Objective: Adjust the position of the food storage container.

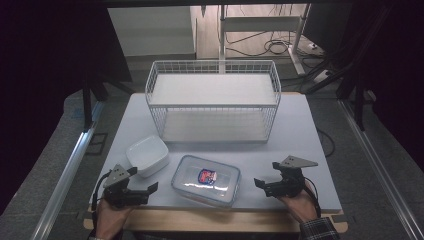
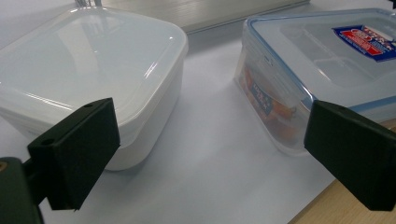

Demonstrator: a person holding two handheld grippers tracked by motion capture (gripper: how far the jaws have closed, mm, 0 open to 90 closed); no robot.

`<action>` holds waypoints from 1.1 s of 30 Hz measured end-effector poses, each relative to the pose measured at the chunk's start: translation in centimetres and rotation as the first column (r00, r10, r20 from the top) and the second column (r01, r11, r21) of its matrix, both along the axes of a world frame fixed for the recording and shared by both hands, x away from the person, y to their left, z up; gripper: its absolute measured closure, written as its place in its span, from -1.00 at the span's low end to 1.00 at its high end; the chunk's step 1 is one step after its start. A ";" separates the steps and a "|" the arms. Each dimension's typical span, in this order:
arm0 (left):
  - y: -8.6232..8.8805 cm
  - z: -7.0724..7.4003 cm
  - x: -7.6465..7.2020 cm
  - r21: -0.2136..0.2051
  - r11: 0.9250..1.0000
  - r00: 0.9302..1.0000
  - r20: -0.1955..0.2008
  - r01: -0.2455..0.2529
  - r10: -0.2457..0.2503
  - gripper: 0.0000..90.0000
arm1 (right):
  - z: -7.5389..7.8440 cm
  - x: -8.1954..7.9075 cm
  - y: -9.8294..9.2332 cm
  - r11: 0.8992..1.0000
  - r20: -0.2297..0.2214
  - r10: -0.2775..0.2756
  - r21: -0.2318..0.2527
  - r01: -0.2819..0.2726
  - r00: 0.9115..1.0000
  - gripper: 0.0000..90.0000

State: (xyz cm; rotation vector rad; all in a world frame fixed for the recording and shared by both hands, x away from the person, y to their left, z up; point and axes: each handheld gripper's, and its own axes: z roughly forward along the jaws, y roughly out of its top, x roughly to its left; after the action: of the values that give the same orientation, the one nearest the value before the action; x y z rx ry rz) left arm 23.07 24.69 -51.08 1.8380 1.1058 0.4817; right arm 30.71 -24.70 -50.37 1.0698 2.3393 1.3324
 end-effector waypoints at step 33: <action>-1.9 2.0 2.4 -0.016 0.998 0.997 -0.045 0.069 -0.069 0.43 | -0.5 0.0 1.1 1.000 -0.030 0.003 -0.031 -0.004 1.000 -0.95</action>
State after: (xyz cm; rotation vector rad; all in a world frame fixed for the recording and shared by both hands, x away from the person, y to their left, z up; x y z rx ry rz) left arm 25.46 22.78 -49.06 1.8764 1.0700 0.3922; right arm 30.73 -23.63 -50.84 1.0841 2.3772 1.2853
